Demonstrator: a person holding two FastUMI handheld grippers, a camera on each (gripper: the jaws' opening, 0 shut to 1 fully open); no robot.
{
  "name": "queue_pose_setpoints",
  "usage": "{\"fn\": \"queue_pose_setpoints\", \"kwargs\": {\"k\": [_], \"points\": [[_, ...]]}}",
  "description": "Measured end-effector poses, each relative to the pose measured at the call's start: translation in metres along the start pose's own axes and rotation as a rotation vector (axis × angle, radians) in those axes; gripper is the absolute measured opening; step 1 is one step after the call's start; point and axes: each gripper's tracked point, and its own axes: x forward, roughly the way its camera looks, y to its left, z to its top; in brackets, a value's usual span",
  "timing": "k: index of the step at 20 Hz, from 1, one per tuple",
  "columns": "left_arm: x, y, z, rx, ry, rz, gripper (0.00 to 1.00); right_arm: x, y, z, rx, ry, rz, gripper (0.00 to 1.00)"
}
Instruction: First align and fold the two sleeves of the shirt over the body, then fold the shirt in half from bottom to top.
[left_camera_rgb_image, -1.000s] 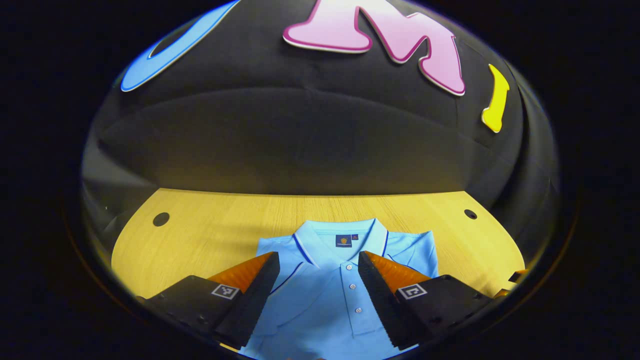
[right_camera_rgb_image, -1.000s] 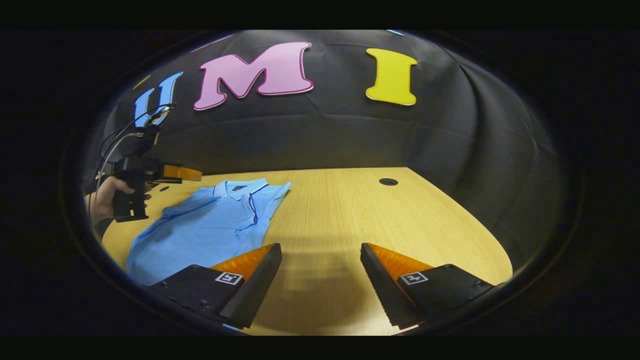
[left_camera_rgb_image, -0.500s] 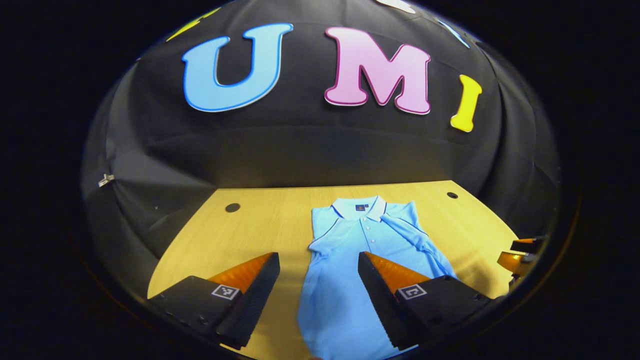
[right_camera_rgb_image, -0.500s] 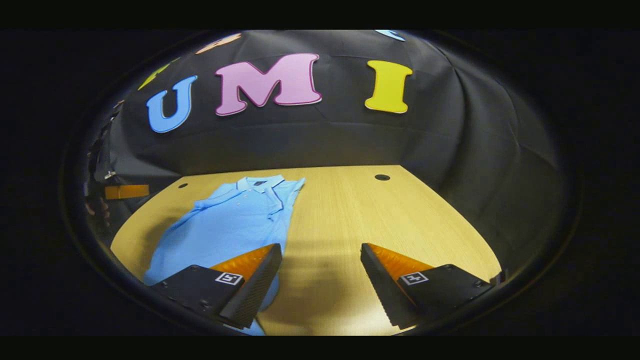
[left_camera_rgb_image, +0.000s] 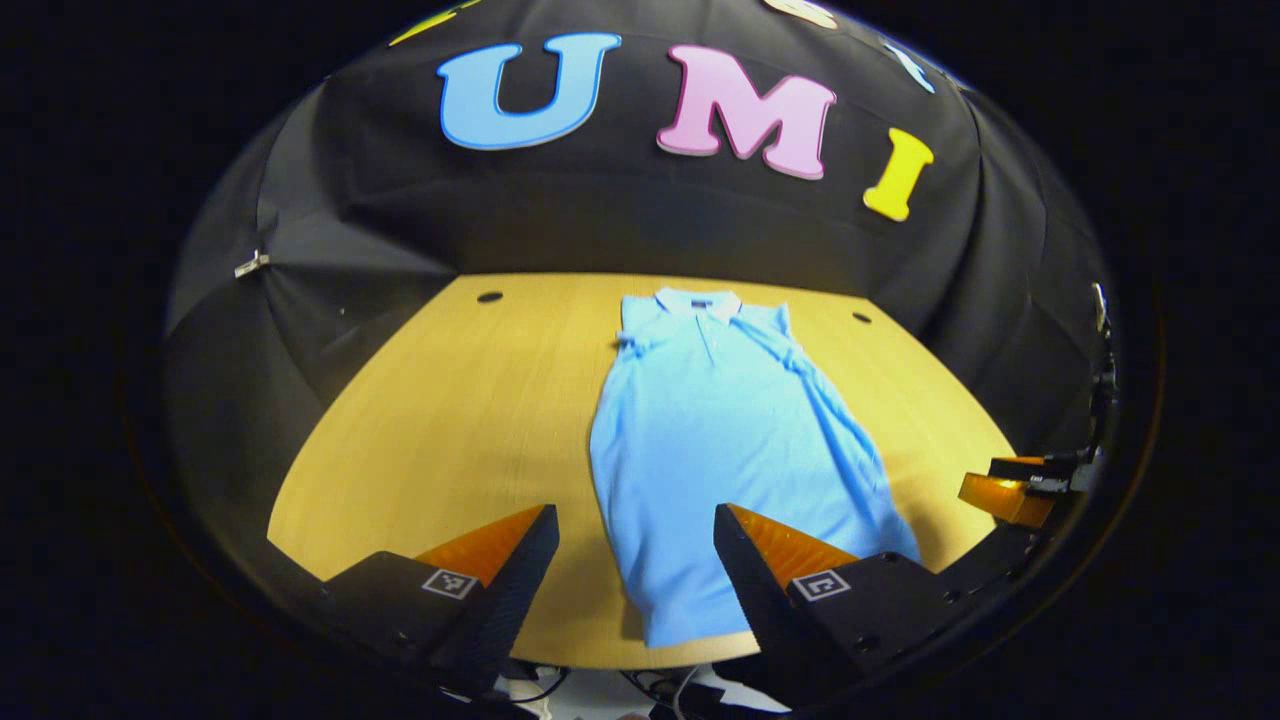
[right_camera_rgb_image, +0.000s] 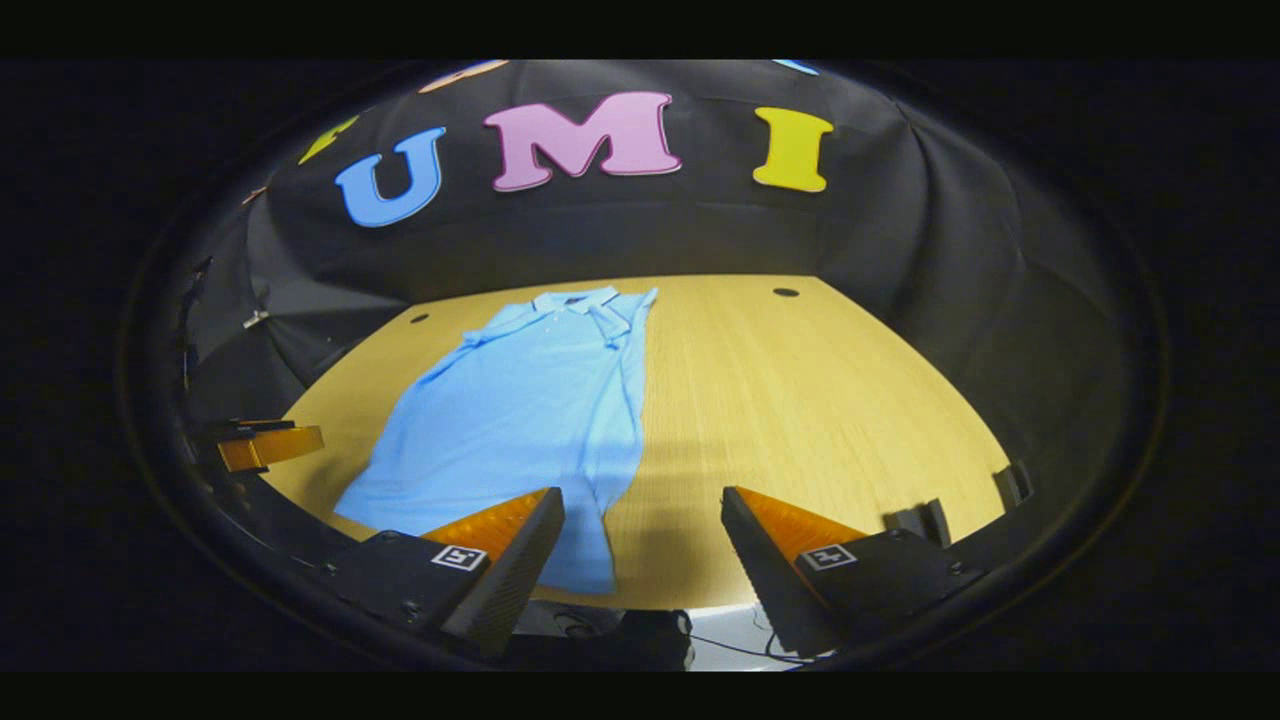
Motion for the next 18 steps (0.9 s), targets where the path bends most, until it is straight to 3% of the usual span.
{"fn": "queue_pose_setpoints", "kwargs": {"k": [2,3,6,12,14,15,17,18], "points": [[0.006,0.0,-0.026,-0.018,0.051,0.001,0.98,0.006,0.014,-0.016,0.061,0.025,0.014,0.94],[0.009,0.0,-0.035,-0.032,0.074,0.002,0.98,0.011,0.021,-0.022,0.064,0.03,0.018,0.98],[0.021,-0.005,-0.052,-0.052,0.124,-0.003,0.98,0.025,0.028,-0.042,0.011,0.061,0.011,0.98],[0.043,-0.02,-0.071,-0.002,0.19,0.005,0.97,0.035,0.033,-0.064,0.021,0.13,0.009,0.98],[0.045,-0.018,-0.07,0.002,0.191,0.027,1.0,0.035,0.036,-0.071,-0.036,0.142,0.014,0.92],[0.045,-0.018,-0.072,0.017,0.196,0.041,0.99,0.034,0.036,-0.069,-0.063,0.138,0.008,0.99],[0.047,-0.027,-0.072,0.048,0.195,0.026,0.99,0.036,0.035,-0.069,-0.079,0.145,-0.006,0.82],[0.046,-0.031,-0.073,0.055,0.203,0.026,0.94,0.036,0.037,-0.069,-0.073,0.152,-0.007,0.76]]}}
